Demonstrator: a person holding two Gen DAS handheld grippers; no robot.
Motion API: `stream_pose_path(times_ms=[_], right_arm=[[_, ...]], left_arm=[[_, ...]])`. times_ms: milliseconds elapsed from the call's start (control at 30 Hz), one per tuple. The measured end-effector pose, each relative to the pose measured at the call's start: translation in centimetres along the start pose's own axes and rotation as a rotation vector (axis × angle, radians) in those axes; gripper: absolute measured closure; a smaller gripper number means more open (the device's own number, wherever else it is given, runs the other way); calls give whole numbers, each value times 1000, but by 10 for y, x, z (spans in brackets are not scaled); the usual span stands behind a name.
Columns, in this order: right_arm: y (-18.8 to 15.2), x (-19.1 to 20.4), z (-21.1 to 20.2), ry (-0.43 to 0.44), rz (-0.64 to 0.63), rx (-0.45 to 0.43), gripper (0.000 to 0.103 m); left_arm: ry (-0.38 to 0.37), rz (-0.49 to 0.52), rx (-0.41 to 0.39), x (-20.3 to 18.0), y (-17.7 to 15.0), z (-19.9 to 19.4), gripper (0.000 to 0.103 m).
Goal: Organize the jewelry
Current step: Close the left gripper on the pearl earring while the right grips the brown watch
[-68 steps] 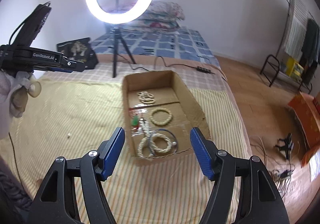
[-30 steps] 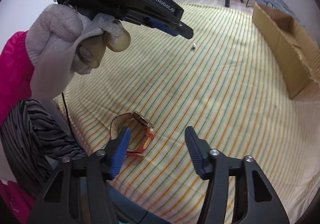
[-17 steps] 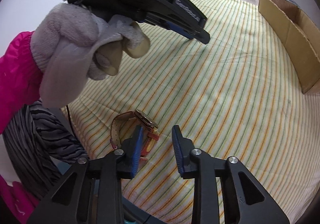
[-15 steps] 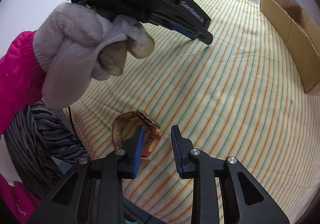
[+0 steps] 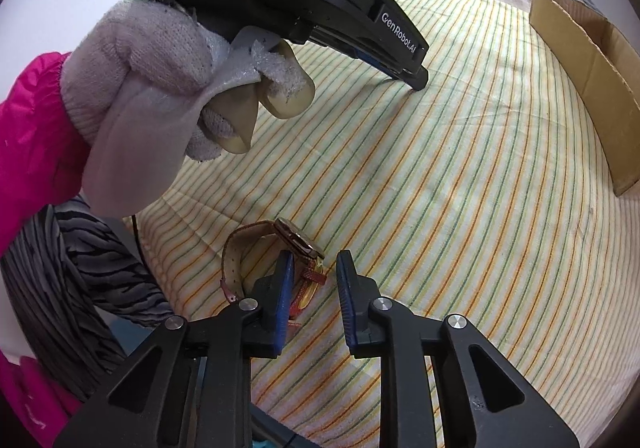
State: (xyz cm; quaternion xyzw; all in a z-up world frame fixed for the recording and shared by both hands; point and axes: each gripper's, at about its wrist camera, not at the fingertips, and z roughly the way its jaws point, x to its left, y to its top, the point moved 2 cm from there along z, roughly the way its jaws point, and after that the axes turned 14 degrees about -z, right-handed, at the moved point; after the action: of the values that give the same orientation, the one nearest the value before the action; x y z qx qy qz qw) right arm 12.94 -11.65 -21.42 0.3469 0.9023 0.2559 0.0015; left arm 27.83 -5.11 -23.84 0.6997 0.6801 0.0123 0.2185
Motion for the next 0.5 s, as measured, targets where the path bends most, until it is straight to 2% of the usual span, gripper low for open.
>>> stream_pose_path(times_ms=[67, 500], right_arm=[[0, 3, 5, 1, -11, 7, 90], [-3, 1, 2, -23, 9, -37, 91]], left_arm=[[3, 3, -3, 1, -1, -1, 87], [5, -15, -49, 7, 1, -19, 88]])
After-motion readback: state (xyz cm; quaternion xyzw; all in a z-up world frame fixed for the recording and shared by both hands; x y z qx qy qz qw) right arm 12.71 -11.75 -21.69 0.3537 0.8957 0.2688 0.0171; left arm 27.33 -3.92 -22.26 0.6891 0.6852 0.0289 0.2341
